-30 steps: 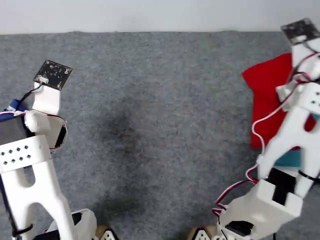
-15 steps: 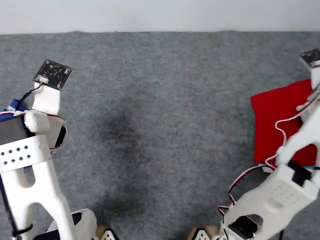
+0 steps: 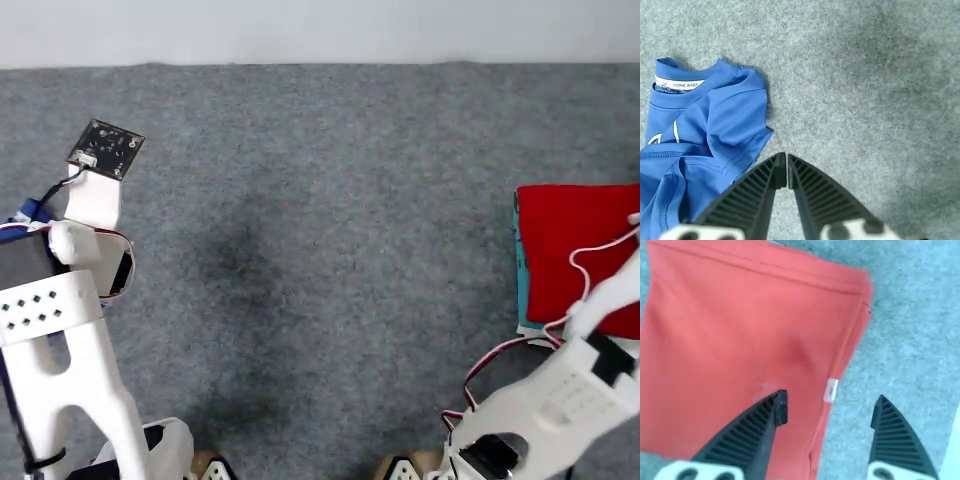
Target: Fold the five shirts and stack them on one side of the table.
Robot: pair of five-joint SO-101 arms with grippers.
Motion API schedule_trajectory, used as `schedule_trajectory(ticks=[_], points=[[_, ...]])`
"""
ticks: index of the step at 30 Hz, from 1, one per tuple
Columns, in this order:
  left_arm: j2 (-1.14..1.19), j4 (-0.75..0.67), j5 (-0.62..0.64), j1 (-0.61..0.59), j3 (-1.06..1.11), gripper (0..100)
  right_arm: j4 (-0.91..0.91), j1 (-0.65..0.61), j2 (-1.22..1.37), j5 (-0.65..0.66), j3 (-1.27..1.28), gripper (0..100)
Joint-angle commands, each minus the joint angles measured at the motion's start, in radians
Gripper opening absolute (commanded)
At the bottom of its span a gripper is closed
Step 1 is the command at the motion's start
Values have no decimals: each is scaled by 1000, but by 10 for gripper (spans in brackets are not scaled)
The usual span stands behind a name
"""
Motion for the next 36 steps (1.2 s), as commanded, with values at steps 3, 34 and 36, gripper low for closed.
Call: schedule_trajectory(ticks=[3, 34, 36], points=[[-34, 6, -8, 2, -36, 15, 56, 7, -70, 3, -8, 195], [-265, -3, -2, -3, 70, 17, 268, -166, -334, -322, 176, 10], [-265, -11, -2, -3, 113, 17, 268, -168, -404, -334, 284, 10]])
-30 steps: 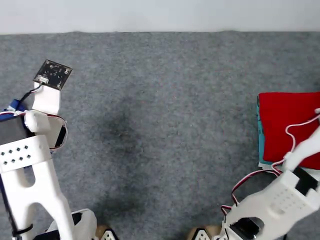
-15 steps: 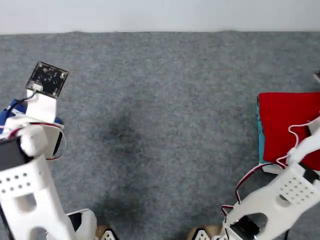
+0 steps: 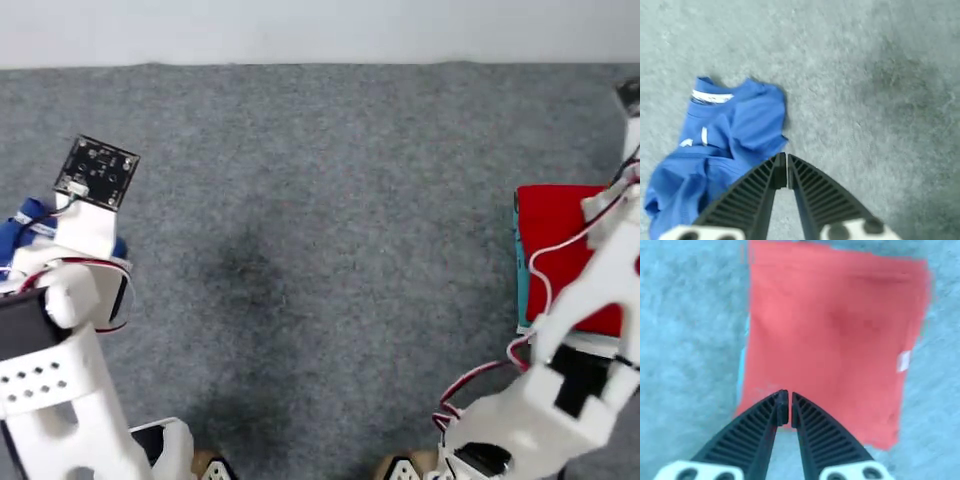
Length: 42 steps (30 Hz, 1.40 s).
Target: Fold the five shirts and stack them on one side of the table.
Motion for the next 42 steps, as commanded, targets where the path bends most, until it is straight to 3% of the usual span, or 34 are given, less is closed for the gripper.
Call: schedule_trajectory(ticks=[1, 6, 13, 21, 29, 42], points=[[-18, -26, -2, -3, 53, 18, 42, -12, -166, -35, 163, 10], [-12, -160, -6, -95, 188, 29, 36, -12, -300, -31, 430, 10], [201, -244, -18, -190, 205, 188, 19, -12, -351, -28, 594, 11], [588, -358, -52, -247, 30, 188, 2, -12, -352, -31, 618, 11], [891, -331, -95, -252, -88, 141, 22, -12, -352, -32, 618, 11], [979, -502, -94, -284, -88, 141, 22, -10, -352, -32, 618, 11]])
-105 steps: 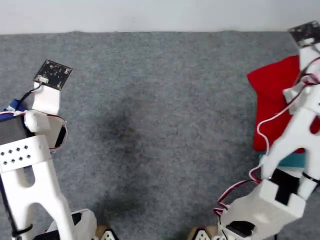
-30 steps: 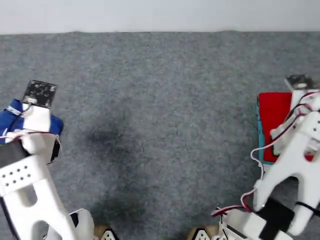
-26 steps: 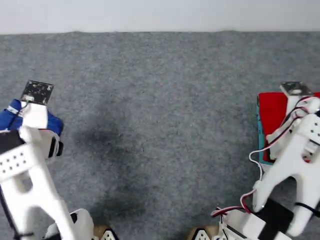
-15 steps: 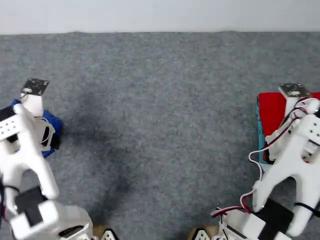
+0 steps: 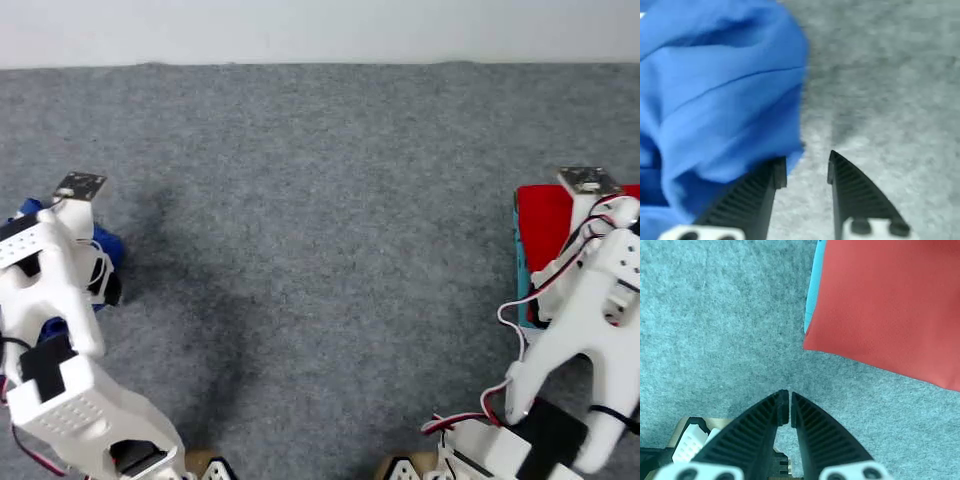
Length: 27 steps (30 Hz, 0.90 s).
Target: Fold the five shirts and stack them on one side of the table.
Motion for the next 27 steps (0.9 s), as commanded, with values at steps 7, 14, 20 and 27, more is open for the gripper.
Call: schedule_trajectory(ticks=[7, 14, 20, 27], points=[[43, -83, -11, -26, -47, 141, 19, -8, -47, -12, -6, 11], [215, -84, -2, -44, -113, 136, 21, -8, -47, -12, -6, 11], [196, -49, 17, -38, -183, 14, 21, -8, -47, -12, -6, 11], [-97, 138, 118, 81, -282, 13, 19, -8, -47, -12, -6, 11]])
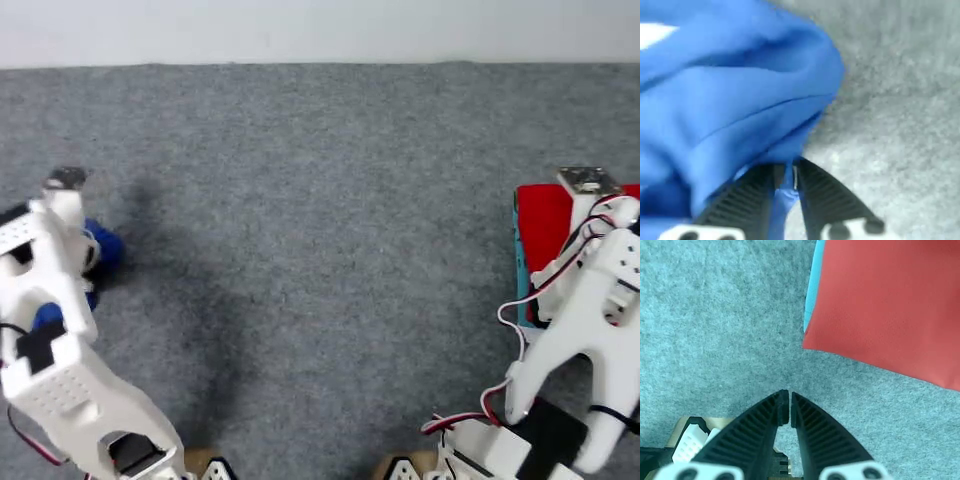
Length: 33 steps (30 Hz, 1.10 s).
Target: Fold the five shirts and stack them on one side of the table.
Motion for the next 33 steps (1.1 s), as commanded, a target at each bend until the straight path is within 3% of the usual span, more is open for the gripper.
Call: schedule_trajectory(ticks=[1, 8, 24, 29, 33], points=[[-239, 64, 60, 97, -71, 13, 18, -8, -47, -12, -6, 11], [-445, 112, 153, 397, -73, 13, 15, -8, -47, -12, -6, 11], [-379, -38, 212, 1025, -116, 13, 24, -5, -53, -12, -6, 11], [-278, 37, 212, 1148, -229, 13, 38, -5, -56, -12, -6, 11], [-245, 132, 213, 1172, -329, 54, 38, -7, -58, -12, -6, 11]])
